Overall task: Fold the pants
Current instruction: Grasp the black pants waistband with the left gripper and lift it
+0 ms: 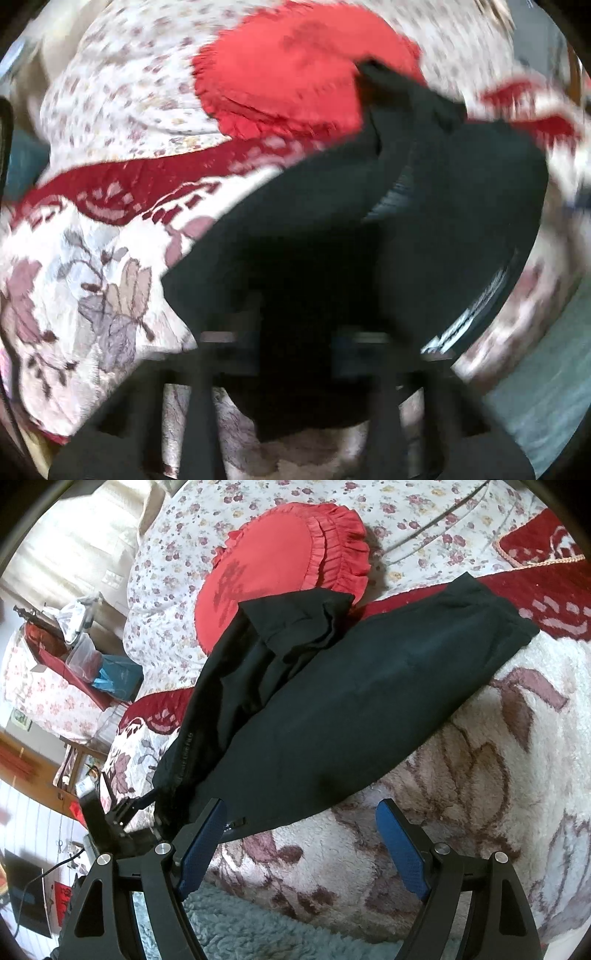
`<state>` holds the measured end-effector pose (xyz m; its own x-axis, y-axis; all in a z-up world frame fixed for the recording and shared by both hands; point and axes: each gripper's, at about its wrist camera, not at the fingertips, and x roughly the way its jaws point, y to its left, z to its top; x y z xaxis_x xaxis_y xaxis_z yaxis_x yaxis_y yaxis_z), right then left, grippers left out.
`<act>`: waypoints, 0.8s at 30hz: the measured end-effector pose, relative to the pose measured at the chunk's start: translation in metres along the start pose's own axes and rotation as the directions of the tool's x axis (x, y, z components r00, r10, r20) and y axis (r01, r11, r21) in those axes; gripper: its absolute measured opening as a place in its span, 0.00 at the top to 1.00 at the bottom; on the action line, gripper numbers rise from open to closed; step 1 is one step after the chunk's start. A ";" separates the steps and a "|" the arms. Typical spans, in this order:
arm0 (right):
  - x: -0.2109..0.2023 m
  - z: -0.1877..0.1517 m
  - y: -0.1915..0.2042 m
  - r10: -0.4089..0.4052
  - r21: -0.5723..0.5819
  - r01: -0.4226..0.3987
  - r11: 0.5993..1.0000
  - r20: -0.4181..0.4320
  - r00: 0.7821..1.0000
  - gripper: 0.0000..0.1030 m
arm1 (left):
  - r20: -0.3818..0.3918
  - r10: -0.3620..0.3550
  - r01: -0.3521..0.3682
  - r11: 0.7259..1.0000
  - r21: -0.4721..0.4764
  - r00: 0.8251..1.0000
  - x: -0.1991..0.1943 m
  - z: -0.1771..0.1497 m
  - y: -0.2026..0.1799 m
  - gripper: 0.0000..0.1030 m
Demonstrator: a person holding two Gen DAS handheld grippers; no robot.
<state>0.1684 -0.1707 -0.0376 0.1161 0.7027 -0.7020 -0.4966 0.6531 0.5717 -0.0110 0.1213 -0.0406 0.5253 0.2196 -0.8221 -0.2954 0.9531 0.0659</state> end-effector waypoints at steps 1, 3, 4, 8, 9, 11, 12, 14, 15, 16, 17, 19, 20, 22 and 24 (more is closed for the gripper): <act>0.001 0.000 0.000 -0.001 -0.002 0.001 1.000 -0.002 1.000 0.20 | 0.019 0.018 -0.017 0.999 -0.028 1.000 -0.005 0.014 0.011 0.89; 0.003 0.001 0.003 -0.005 -0.009 0.005 1.000 -0.010 1.000 0.20 | 0.067 0.115 -0.113 0.993 -0.044 0.991 -0.007 0.043 0.022 0.89; 0.004 0.001 0.004 -0.010 -0.014 0.010 1.000 -0.015 1.000 0.20 | 0.096 0.190 -0.185 0.981 -0.059 0.977 -0.006 0.067 0.033 0.89; 0.003 0.001 0.002 -0.024 -0.009 0.024 1.000 -0.011 1.000 0.20 | 0.036 0.427 -0.417 0.896 -0.152 0.904 0.022 0.120 0.080 0.64; 0.002 0.001 0.000 -0.025 -0.002 0.025 1.000 -0.008 1.000 0.20 | -0.011 0.462 -0.457 0.874 -0.164 0.887 0.030 0.123 0.088 0.43; -0.001 0.000 -0.002 -0.023 0.010 0.023 1.000 0.001 1.000 0.20 | -0.072 0.522 -0.526 0.832 -0.174 0.850 0.037 0.117 0.102 0.41; -0.002 0.000 -0.004 -0.020 0.017 0.020 1.000 0.007 1.000 0.20 | -0.074 0.502 -0.506 0.840 -0.199 0.862 0.033 0.106 0.110 0.41; -0.004 0.000 -0.004 -0.014 0.021 0.014 1.000 0.014 1.000 0.20 | -0.071 0.415 -0.418 0.866 -0.273 0.907 0.022 0.080 0.121 0.41; -0.003 0.000 -0.003 -0.014 0.018 0.014 1.000 0.012 1.000 0.20 | -0.068 0.370 -0.372 0.874 -0.311 0.926 0.018 0.069 0.127 0.41; -0.002 0.000 -0.003 -0.014 0.013 0.014 1.000 0.009 1.000 0.20 | -0.062 0.299 -0.301 0.882 -0.362 0.952 0.011 0.052 0.133 0.41; -0.001 -0.001 -0.001 -0.016 0.006 0.016 1.000 0.004 1.000 0.20 | -0.051 0.211 -0.212 0.884 -0.416 0.976 0.004 0.034 0.134 0.41; 0.001 -0.001 0.002 -0.024 -0.012 0.024 1.000 -0.004 1.000 0.20 | -0.023 0.054 -0.059 0.858 -0.511 0.998 -0.006 -0.001 0.144 0.41; 0.001 -0.001 0.004 -0.026 -0.018 0.026 0.999 -0.005 1.000 0.20 | -0.006 -0.022 0.015 0.832 -0.554 1.000 -0.012 -0.020 0.146 0.41; 0.002 -0.002 0.005 -0.025 -0.023 0.025 0.999 -0.001 1.000 0.20 | 0.012 -0.140 0.117 0.777 -0.618 0.990 -0.016 -0.054 0.131 0.41; 0.002 -0.001 0.004 -0.024 -0.016 0.024 1.000 -0.001 1.000 0.20 | 0.021 -0.231 0.186 0.723 -0.665 0.973 -0.017 -0.079 0.116 0.41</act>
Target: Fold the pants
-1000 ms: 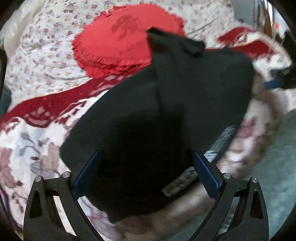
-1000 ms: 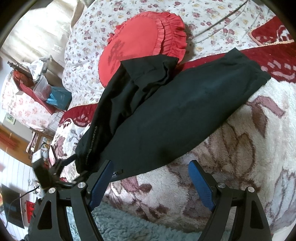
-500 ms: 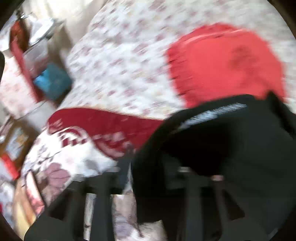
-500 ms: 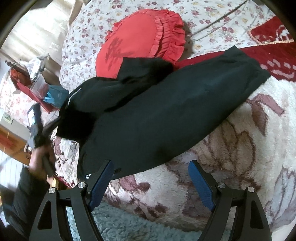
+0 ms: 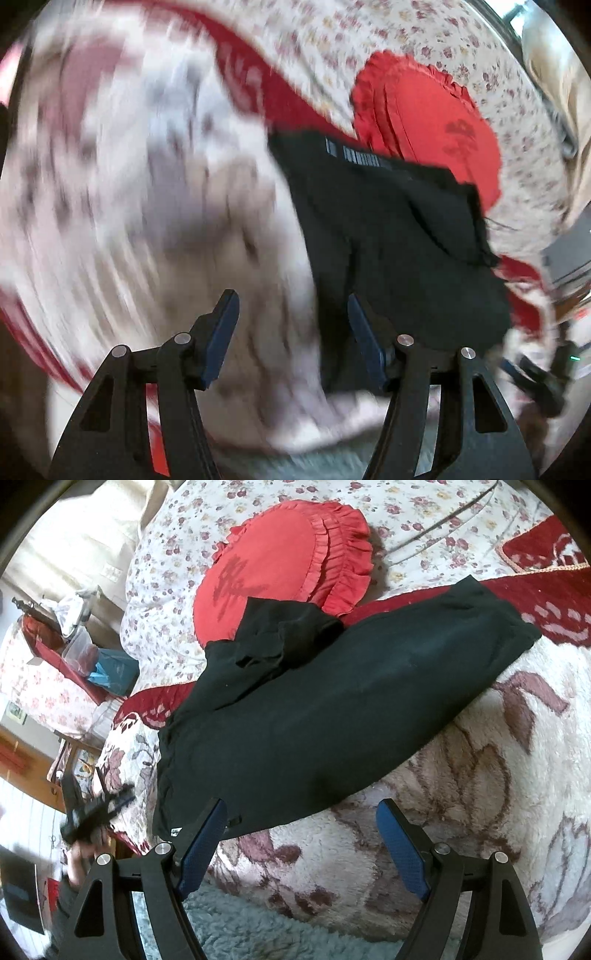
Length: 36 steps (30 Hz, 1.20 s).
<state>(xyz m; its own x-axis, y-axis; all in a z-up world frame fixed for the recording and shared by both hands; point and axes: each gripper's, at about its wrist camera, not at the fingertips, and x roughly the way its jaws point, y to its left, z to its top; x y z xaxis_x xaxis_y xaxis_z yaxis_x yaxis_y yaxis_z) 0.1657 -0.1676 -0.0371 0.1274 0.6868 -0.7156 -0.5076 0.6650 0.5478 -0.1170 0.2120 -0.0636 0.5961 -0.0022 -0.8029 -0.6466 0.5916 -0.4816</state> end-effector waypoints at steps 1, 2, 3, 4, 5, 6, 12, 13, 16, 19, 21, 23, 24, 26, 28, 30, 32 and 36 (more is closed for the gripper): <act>0.000 -0.001 0.000 0.000 0.002 0.000 1.000 -0.001 1.000 0.20 | -0.033 -0.050 0.049 0.998 -0.035 0.998 0.003 -0.014 0.002 0.41; 0.001 0.000 -0.001 0.000 0.004 0.000 1.000 -0.003 1.000 0.20 | -0.056 -0.101 0.096 0.993 -0.074 0.993 0.006 -0.026 0.002 0.41; 0.001 0.000 -0.001 -0.001 0.004 0.001 1.000 -0.005 1.000 0.20 | -0.067 -0.143 0.135 0.985 -0.110 0.987 0.010 -0.034 0.001 0.41; 0.001 -0.001 0.000 -0.003 0.004 0.003 1.000 -0.005 1.000 0.20 | -0.075 -0.172 0.160 0.978 -0.136 0.982 0.013 -0.039 0.000 0.41; 0.001 0.000 0.001 -0.004 0.003 0.004 1.000 -0.005 1.000 0.20 | -0.081 -0.189 0.175 0.973 -0.153 0.979 0.017 -0.043 -0.002 0.41; 0.002 0.000 0.001 -0.006 0.002 0.006 1.000 -0.005 1.000 0.20 | -0.079 -0.191 0.177 0.971 -0.162 0.978 0.020 -0.045 -0.005 0.37; 0.002 0.000 -0.001 -0.007 0.008 0.007 1.000 -0.002 1.000 0.20 | -0.044 -0.315 0.292 0.917 -0.272 0.948 0.026 -0.033 -0.017 0.16; 0.002 0.000 -0.001 -0.006 0.009 0.006 1.000 -0.001 1.000 0.20 | -0.053 -0.370 0.338 0.891 -0.303 0.928 0.031 -0.029 -0.016 0.16; 0.000 -0.001 -0.002 -0.004 0.010 0.004 1.000 0.004 1.000 0.20 | -0.059 -0.447 0.398 0.842 -0.364 0.893 0.035 -0.034 -0.016 0.16; 0.000 -0.001 -0.003 -0.003 0.010 0.003 1.000 0.005 1.000 0.20 | -0.010 -0.497 0.448 0.791 -0.416 0.868 0.035 -0.031 -0.011 0.16; -0.001 -0.001 -0.003 -0.002 0.009 0.002 1.000 0.005 1.000 0.20 | 0.052 -0.525 0.495 0.759 -0.423 0.849 0.027 -0.028 -0.008 0.17; -0.002 -0.002 -0.004 -0.001 0.011 0.001 1.000 0.007 1.000 0.20 | 0.100 -0.536 0.527 0.748 -0.402 0.838 0.019 -0.025 -0.009 0.17; -0.003 -0.002 -0.004 0.000 0.012 0.000 1.000 0.009 1.000 0.20 | 0.115 -0.540 0.538 0.747 -0.390 0.834 0.016 -0.025 -0.011 0.17; -0.003 -0.002 -0.004 0.001 0.016 -0.001 1.000 0.010 1.000 0.20 | 0.111 -0.516 0.518 0.776 -0.358 0.849 0.018 -0.022 -0.014 0.17; -0.003 -0.002 -0.004 0.000 0.013 0.000 1.000 0.009 1.000 0.20 | 0.085 -0.443 0.443 0.823 -0.357 0.892 0.029 -0.025 -0.009 0.22; -0.004 -0.003 -0.004 0.001 0.013 -0.001 1.000 0.010 1.000 0.20 | 0.085 -0.420 0.420 0.828 -0.372 0.903 0.037 -0.029 -0.002 0.32; -0.004 -0.003 -0.004 0.002 0.017 -0.002 1.000 0.012 1.000 0.20 | 0.103 -0.409 0.416 0.828 -0.375 0.907 0.035 -0.034 0.002 0.37; -0.004 -0.003 -0.005 0.004 0.022 -0.004 1.000 0.010 1.000 0.20 | 0.098 -0.368 0.377 0.848 -0.372 0.925 0.036 -0.035 0.006 0.52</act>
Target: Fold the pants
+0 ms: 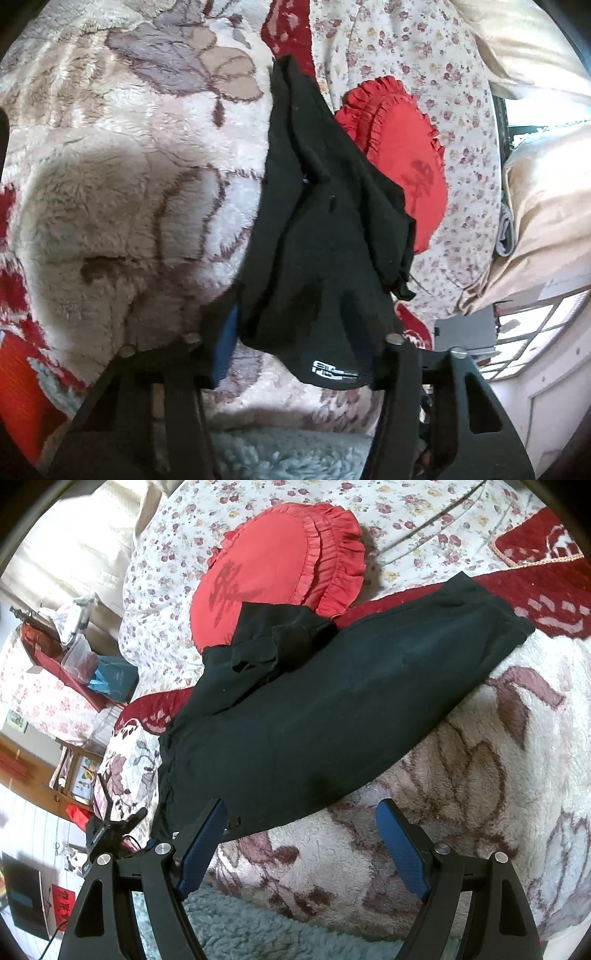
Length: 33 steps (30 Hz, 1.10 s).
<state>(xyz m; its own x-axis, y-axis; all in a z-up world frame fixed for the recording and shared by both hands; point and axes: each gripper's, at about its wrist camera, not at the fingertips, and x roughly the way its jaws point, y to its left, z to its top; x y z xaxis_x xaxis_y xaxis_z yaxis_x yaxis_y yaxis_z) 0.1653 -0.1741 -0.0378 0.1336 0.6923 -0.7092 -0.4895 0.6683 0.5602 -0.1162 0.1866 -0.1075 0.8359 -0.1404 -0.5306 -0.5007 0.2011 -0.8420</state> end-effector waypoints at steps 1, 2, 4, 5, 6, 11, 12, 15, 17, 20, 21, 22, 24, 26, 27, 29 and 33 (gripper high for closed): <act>0.000 -0.001 0.001 -0.002 -0.002 0.002 1.000 0.000 1.000 0.20 | 0.007 0.008 -0.008 1.000 0.004 1.000 0.000 -0.003 0.000 0.53; 0.000 -0.001 0.001 -0.004 -0.005 0.004 1.000 0.000 1.000 0.20 | 0.012 0.014 -0.014 1.000 0.008 1.000 0.000 -0.003 0.000 0.53; 0.000 0.000 0.001 -0.009 -0.002 0.009 1.000 0.000 1.000 0.20 | 0.030 0.023 -0.024 0.999 0.023 0.999 -0.001 -0.006 -0.004 0.54; 0.000 0.000 0.000 -0.006 0.005 0.006 1.000 -0.001 1.000 0.20 | 0.040 0.027 -0.028 0.999 0.033 0.999 -0.003 -0.008 -0.007 0.55; -0.001 0.001 -0.001 0.000 0.016 0.000 1.000 0.000 1.000 0.20 | 0.050 0.029 -0.031 0.998 0.046 0.998 -0.004 -0.010 -0.009 0.55; -0.019 -0.001 -0.010 -0.007 0.066 0.003 0.998 0.060 0.998 0.21 | 0.082 0.032 -0.046 0.986 0.162 0.996 -0.010 -0.014 -0.031 0.55; -0.023 -0.001 -0.012 0.002 0.083 -0.008 0.997 0.074 0.997 0.21 | 0.084 0.029 -0.045 0.979 0.199 0.996 -0.010 -0.015 -0.037 0.55; -0.036 -0.002 -0.026 0.042 0.219 -0.067 0.973 0.117 0.992 0.21 | 0.059 0.035 -0.050 0.961 0.270 0.998 -0.003 -0.014 -0.045 0.55; -0.044 -0.001 -0.026 0.033 0.293 -0.071 0.954 0.133 0.991 0.21 | 0.029 0.061 -0.066 0.958 0.279 0.998 0.005 -0.013 -0.043 0.55; -0.067 0.009 -0.006 0.054 0.285 -0.114 0.952 0.209 0.976 0.21 | -0.022 0.085 -0.076 0.960 0.270 0.996 0.015 -0.010 -0.032 0.63; -0.077 0.016 0.006 0.045 0.246 -0.104 0.964 0.236 0.971 0.21 | -0.032 0.099 -0.087 0.959 0.270 0.995 0.018 -0.010 -0.029 0.71; -0.084 0.020 0.014 0.044 0.220 -0.102 0.970 0.254 0.966 0.21 | -0.039 0.110 -0.095 0.958 0.272 0.993 0.018 -0.009 -0.026 0.78; -0.098 0.030 0.030 0.040 0.160 -0.091 0.983 0.300 0.953 0.21 | -0.061 0.124 -0.103 0.956 0.275 0.990 0.019 -0.005 -0.022 0.85; -0.108 0.037 0.039 0.037 0.101 -0.076 0.992 0.340 0.940 0.21 | -0.094 0.124 -0.095 0.957 0.273 0.988 0.018 -0.001 -0.018 0.88; -0.112 0.039 0.044 0.032 0.064 -0.059 0.996 0.364 0.931 0.21 | -0.107 0.128 -0.094 0.957 0.276 0.986 0.017 0.001 -0.018 0.88; -0.115 0.038 0.050 0.004 -0.004 -0.003 1.000 0.414 0.910 0.21 | -0.126 0.142 -0.099 0.951 0.294 0.982 0.017 0.003 -0.019 0.89; -0.094 0.030 0.041 -0.036 -0.022 0.047 0.999 0.366 0.930 0.21 | -0.123 0.159 -0.116 0.947 0.299 0.980 0.016 0.002 -0.023 0.89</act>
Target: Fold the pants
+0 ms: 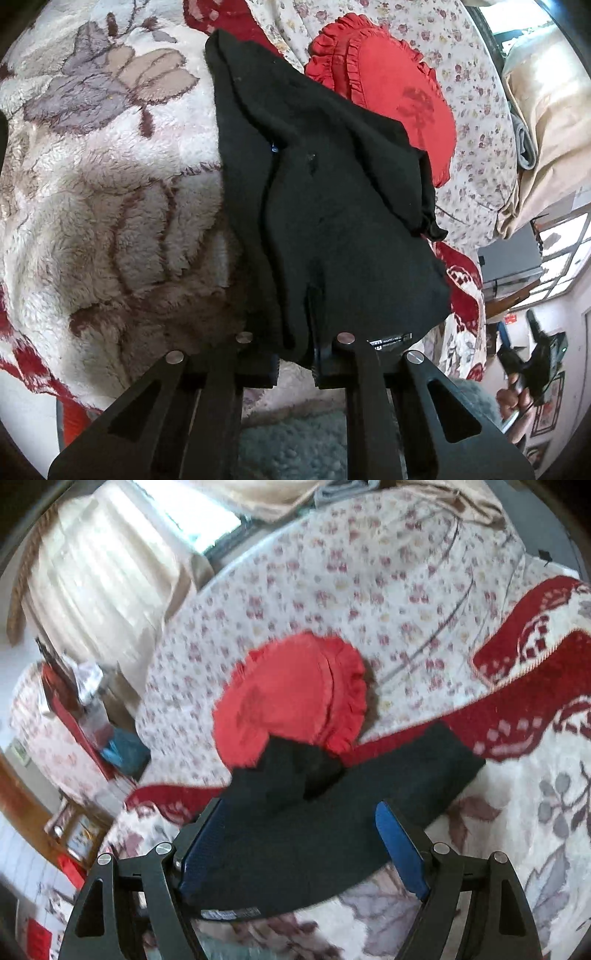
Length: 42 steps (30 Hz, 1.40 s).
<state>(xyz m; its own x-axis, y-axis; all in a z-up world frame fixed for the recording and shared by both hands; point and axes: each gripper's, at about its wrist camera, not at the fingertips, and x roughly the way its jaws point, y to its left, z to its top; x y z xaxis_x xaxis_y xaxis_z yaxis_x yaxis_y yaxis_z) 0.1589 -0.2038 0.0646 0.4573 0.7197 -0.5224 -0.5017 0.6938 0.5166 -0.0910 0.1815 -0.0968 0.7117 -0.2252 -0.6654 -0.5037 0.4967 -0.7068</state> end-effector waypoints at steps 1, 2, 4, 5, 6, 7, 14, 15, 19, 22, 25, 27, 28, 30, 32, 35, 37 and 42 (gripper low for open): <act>0.002 -0.006 -0.006 -0.002 0.007 0.002 1.000 -0.012 1.000 0.21 | 0.007 0.003 -0.003 1.000 -0.003 1.000 0.000 -0.001 -0.001 0.89; 0.006 -0.011 -0.011 -0.001 0.016 0.001 1.000 -0.035 0.999 0.23 | 0.013 0.004 -0.004 1.000 -0.008 1.000 -0.001 -0.002 -0.002 0.89; 0.007 -0.019 -0.020 0.002 0.007 -0.002 1.000 -0.071 0.997 0.27 | 0.031 0.000 0.001 1.000 -0.019 1.000 -0.003 -0.005 -0.002 0.89; 0.006 -0.020 -0.022 -0.014 -0.017 0.013 1.000 -0.080 0.997 0.27 | 0.047 0.001 0.000 1.000 -0.026 0.999 -0.004 -0.008 -0.001 0.89; 0.002 -0.023 -0.025 -0.048 -0.057 0.044 0.997 -0.080 0.996 0.27 | 0.055 0.002 0.000 0.999 -0.032 0.998 -0.005 -0.009 -0.001 0.89; -0.003 -0.024 -0.027 -0.091 -0.106 0.083 0.991 -0.075 0.993 0.27 | 0.066 0.002 0.001 0.999 -0.043 0.998 -0.005 -0.012 0.000 0.89; -0.035 -0.027 -0.056 -0.383 -0.410 0.350 0.842 0.000 0.924 0.27 | 0.102 0.027 -0.022 0.998 -0.055 0.994 -0.003 -0.015 -0.004 0.89; -0.036 -0.028 -0.066 -0.429 -0.427 0.386 0.817 -0.004 0.903 0.27 | 0.105 0.020 -0.013 0.998 -0.066 0.994 -0.003 -0.015 -0.002 0.89; -0.036 -0.028 -0.099 -0.496 -0.391 0.439 0.809 -0.055 0.866 0.28 | 0.119 0.002 0.008 0.997 -0.079 0.993 -0.002 -0.016 0.002 0.88; -0.040 -0.030 -0.112 -0.480 -0.332 0.432 0.838 -0.075 0.874 0.28 | 0.131 -0.009 0.018 0.998 -0.068 0.991 -0.003 -0.018 0.003 0.88; -0.037 -0.031 -0.117 -0.448 -0.279 0.408 0.869 -0.095 0.889 0.28 | 0.141 -0.010 0.016 0.999 -0.044 0.990 -0.003 -0.019 0.002 0.88; -0.033 -0.035 -0.113 -0.424 -0.254 0.388 0.886 -0.106 0.899 0.28 | 0.147 -0.006 0.011 0.999 -0.033 0.989 -0.002 -0.019 0.001 0.88; -0.031 -0.036 -0.109 -0.406 -0.241 0.373 0.896 -0.106 0.908 0.28 | 0.148 -0.004 0.008 0.999 -0.031 0.989 -0.002 -0.019 0.001 0.88; -0.031 -0.035 -0.104 -0.365 -0.210 0.337 0.918 -0.108 0.925 0.28 | 0.143 -0.006 0.012 0.999 -0.041 0.990 -0.001 -0.019 0.001 0.88; -0.033 -0.032 -0.102 -0.301 -0.157 0.283 0.946 -0.110 0.947 0.28 | 0.137 -0.010 0.018 0.999 -0.051 0.991 -0.001 -0.018 0.003 0.88; -0.038 -0.017 -0.112 -0.194 -0.012 0.194 0.981 -0.106 0.975 0.28 | 0.134 -0.003 0.011 0.998 -0.062 0.991 -0.001 -0.018 0.003 0.88; -0.042 -0.004 -0.127 -0.114 0.120 0.124 0.985 -0.086 0.990 0.28 | 0.135 0.015 -0.006 0.998 -0.064 0.991 -0.001 -0.018 0.000 0.88; -0.040 0.015 -0.185 0.009 0.436 0.004 0.900 -0.027 1.000 0.28 | 0.134 0.044 -0.037 0.998 -0.053 0.990 0.000 -0.017 -0.004 0.88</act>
<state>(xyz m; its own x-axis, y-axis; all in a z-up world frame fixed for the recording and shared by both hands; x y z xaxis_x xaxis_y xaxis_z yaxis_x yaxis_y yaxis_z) 0.2444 -0.3608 -0.0003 0.4330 0.7246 -0.5361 -0.1293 0.6386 0.7586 -0.0971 0.1648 -0.0982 0.7483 -0.0884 -0.6575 -0.5551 0.4592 -0.6935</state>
